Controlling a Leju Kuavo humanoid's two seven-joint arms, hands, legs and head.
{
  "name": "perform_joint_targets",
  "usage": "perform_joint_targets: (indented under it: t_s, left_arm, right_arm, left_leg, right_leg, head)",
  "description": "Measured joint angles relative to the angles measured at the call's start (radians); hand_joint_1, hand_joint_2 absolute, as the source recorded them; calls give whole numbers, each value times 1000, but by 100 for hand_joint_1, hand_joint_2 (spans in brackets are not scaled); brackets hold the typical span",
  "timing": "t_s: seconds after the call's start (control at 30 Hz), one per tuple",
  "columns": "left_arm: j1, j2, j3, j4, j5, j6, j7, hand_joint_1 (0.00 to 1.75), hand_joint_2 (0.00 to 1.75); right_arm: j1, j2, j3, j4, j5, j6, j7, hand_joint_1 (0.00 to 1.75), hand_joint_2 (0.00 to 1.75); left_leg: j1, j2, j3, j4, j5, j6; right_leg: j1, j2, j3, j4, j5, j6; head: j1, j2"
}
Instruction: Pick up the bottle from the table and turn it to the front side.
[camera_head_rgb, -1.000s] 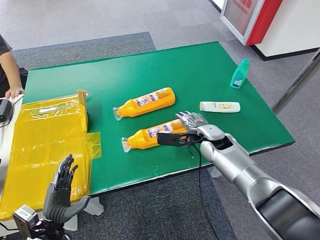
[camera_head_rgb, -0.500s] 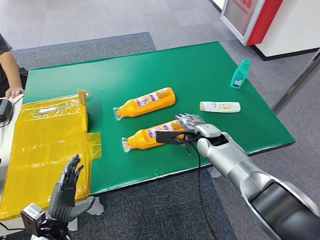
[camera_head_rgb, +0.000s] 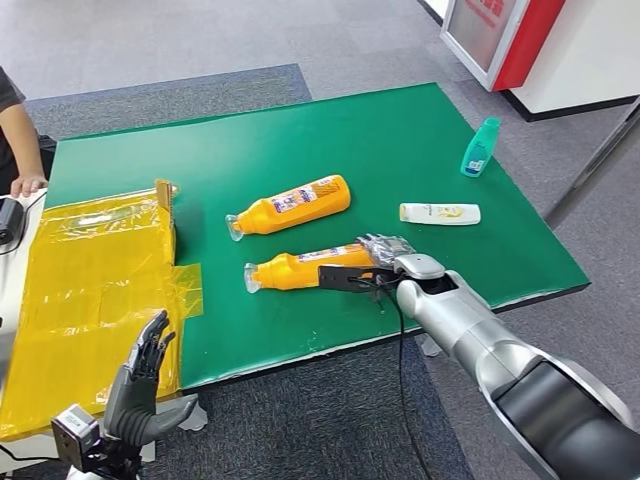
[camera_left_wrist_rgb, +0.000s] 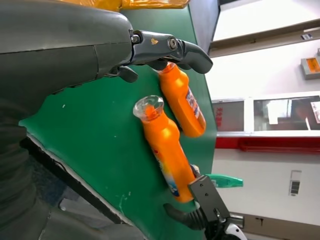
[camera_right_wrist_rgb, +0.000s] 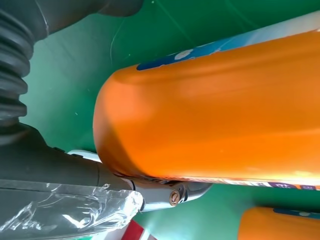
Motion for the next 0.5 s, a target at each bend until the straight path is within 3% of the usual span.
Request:
perform_joint_targets:
  t_s: [0.2,0.33,0.5]
  left_arm:
    - [0,2,-11,3,0,0,0,0,175]
    - [0,3,-17,5,-3,1,-1,0,175]
    - [0,4,-18,6,-4,3,-1,0,175]
  right_arm:
    - [-6,12,-4,15,1,-6,2,3,175]
    - [-9,26,-6,28,3,-9,1,175,175]
    - [-9,40,-6,40,14,-26,-8,175,175]
  left_leg:
    - [0,0,0,0,0,0]
    - [0,0,0,0,0,0]
    - [0,0,0,0,0,0]
  right_leg:
    - [0,0,0,0,0,0]
    - [0,0,0,0,0,0]
    - [0,0,0,0,0,0]
  head:
    - [0,0]
    - [0,0]
    - [0,0]
